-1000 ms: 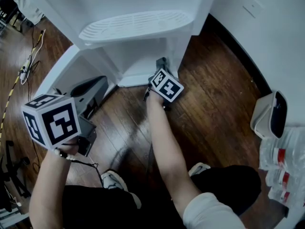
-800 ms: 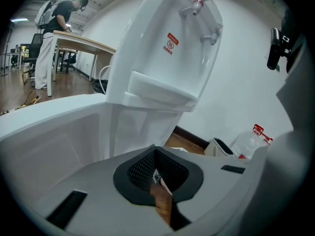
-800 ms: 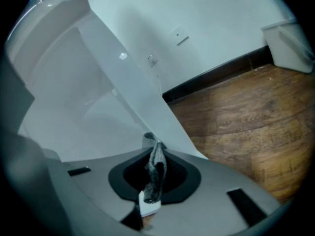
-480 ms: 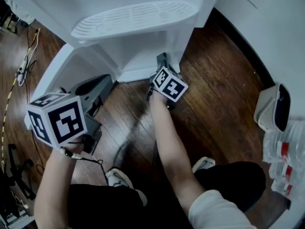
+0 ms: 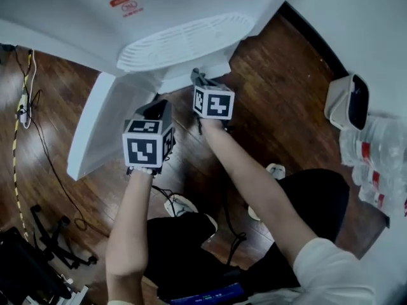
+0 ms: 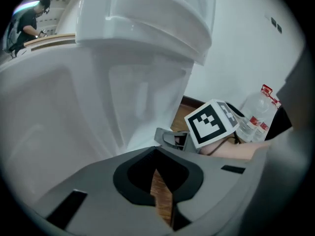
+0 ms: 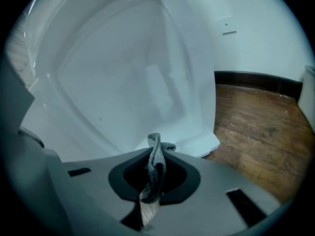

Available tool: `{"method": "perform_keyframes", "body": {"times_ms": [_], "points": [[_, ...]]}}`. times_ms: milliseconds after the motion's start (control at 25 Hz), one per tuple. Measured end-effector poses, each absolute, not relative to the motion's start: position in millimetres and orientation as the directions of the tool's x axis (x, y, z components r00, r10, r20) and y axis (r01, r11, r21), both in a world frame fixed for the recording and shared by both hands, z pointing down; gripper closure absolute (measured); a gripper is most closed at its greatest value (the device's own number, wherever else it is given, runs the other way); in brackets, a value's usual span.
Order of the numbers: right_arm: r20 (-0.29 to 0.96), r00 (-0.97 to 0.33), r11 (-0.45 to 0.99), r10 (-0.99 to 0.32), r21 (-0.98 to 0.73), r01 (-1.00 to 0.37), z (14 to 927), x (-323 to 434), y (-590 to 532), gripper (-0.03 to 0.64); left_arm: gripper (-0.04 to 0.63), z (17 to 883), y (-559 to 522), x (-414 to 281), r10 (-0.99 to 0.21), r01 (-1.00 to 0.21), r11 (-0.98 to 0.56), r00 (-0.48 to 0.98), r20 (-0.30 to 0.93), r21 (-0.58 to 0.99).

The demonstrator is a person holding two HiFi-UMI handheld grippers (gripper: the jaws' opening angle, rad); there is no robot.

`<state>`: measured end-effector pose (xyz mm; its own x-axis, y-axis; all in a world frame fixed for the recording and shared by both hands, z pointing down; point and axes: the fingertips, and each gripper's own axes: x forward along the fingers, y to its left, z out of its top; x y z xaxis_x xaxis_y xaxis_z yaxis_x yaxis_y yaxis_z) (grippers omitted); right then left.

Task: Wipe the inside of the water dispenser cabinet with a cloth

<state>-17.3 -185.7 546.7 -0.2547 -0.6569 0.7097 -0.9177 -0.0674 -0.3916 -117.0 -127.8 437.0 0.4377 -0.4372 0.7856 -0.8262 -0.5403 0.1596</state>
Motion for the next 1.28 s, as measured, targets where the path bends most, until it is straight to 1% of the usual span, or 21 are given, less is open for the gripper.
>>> {"method": "perform_keyframes", "body": {"times_ms": [40, 120, 160, 200, 280, 360, 480, 560, 720, 840, 960, 1080, 1280], "points": [[0.729, -0.256, -0.069, -0.635, -0.384, -0.921, 538, -16, -174, 0.581, 0.598, 429, -127, -117, -0.454, -0.816, -0.561, 0.445, 0.772, 0.14], [0.758, -0.261, -0.068, -0.597, -0.373, -0.925, 516, -14, -152, 0.581, 0.598, 413, -125, -123, -0.501, -0.789, -0.612, 0.436, 0.747, 0.05], [0.768, -0.267, -0.066, -0.582, -0.372, -0.926, 502, -12, -141, 0.581, 0.598, 409, -121, -131, -0.514, -0.786, -0.618, 0.416, 0.75, 0.013], [0.774, -0.276, -0.057, -0.57, -0.372, -0.926, 486, -10, -131, 0.581, 0.598, 409, -114, -142, -0.512, -0.8, -0.6, 0.39, 0.765, 0.006], [0.777, -0.3, -0.018, -0.553, -0.372, -0.928, 451, -8, -114, 0.582, 0.598, 405, -95, -159, -0.455, -0.851, -0.52, 0.353, 0.818, 0.078], [0.785, -0.312, 0.008, -0.535, -0.365, -0.931, 412, -6, -100, 0.583, 0.598, 383, -76, -158, -0.382, -0.868, -0.472, 0.358, 0.852, 0.153], [0.791, -0.324, -0.054, -0.52, -0.408, -0.911, 345, -13, -76, 0.584, 0.598, 310, -54, -144, -0.329, -0.851, -0.471, 0.413, 0.849, 0.232], [0.788, -0.324, -0.093, -0.524, -0.431, -0.898, 291, -21, -56, 0.584, 0.598, 250, -38, -143, -0.321, -0.846, -0.448, 0.456, 0.83, 0.291], [0.792, -0.295, -0.059, -0.535, -0.383, -0.922, 187, -34, -26, 0.584, 0.598, 135, -8, -146, -0.321, -0.834, -0.437, 0.496, 0.807, 0.338], [0.797, -0.272, -0.071, -0.539, -0.364, -0.929, 123, -36, -7, 0.583, 0.598, 61, 1, -144, -0.36, -0.814, -0.458, 0.538, 0.762, 0.358], [0.764, -0.322, -0.013, -0.559, -0.397, -0.918, 61, -37, -2, 0.584, 0.598, -14, 6, -135, -0.426, -0.786, -0.474, 0.6, 0.677, 0.397], [0.709, -0.347, 0.072, -0.614, -0.388, -0.919, -9, -23, 19, 0.584, 0.597, -83, 34, -119, -0.474, -0.768, -0.509, 0.627, 0.618, 0.389], [0.608, -0.36, 0.156, -0.707, -0.362, -0.919, -132, 12, 81, 0.584, 0.597, -163, 111, -84, -0.511, -0.75, -0.473, 0.661, 0.549, 0.463]]}}
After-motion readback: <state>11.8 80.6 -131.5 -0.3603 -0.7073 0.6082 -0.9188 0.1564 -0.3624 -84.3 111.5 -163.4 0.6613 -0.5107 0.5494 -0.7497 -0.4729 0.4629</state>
